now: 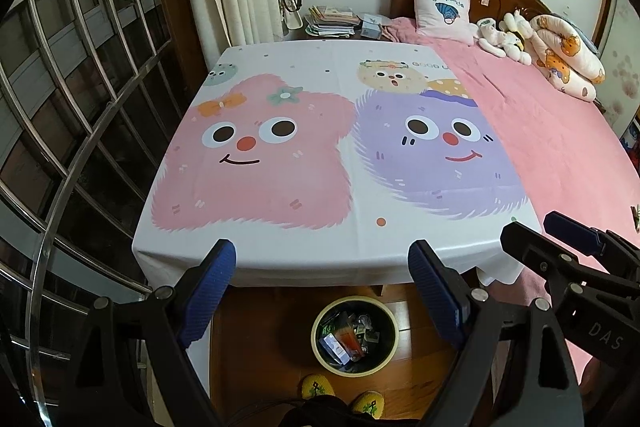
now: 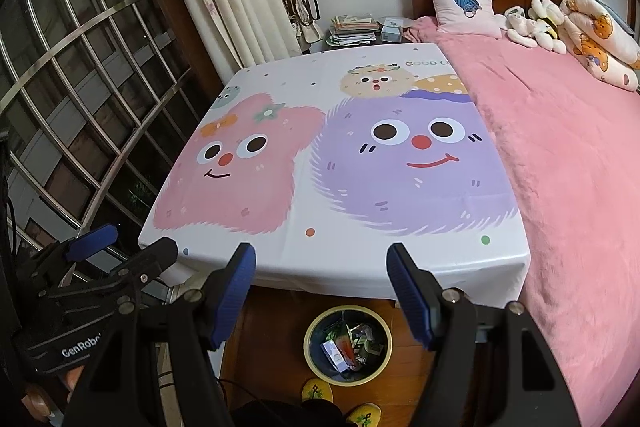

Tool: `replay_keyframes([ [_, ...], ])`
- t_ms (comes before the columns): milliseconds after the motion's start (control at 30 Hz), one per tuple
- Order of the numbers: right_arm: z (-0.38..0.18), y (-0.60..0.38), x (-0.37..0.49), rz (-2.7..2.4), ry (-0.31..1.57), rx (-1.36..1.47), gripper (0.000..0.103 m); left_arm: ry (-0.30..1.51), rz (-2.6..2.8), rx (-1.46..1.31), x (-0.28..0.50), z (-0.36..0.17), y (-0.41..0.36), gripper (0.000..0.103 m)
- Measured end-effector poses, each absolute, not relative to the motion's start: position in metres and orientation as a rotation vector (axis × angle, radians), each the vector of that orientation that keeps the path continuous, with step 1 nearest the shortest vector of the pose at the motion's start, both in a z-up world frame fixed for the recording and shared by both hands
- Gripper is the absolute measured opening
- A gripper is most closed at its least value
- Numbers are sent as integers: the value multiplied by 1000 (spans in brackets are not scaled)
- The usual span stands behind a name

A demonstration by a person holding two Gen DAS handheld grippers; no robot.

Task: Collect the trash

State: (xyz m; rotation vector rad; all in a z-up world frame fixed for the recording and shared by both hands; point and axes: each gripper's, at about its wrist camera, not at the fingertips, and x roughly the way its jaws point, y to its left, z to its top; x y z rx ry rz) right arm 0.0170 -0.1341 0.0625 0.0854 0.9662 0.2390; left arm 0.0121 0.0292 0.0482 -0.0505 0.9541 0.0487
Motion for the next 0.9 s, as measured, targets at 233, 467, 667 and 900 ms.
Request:
replay_keyframes([
  [233, 58, -132, 18, 243, 981, 84, 68, 965, 54, -43, 11, 43, 30, 87],
  [467, 53, -132, 16, 240, 996, 91, 68, 977, 58, -42, 11, 38, 31, 87],
  [667, 51, -132, 14, 239, 1000, 87, 68, 979, 55, -41, 9, 36, 30, 87],
  [900, 49, -135, 12, 240, 1007, 88, 68, 978, 56, -37, 5, 35, 29, 87],
])
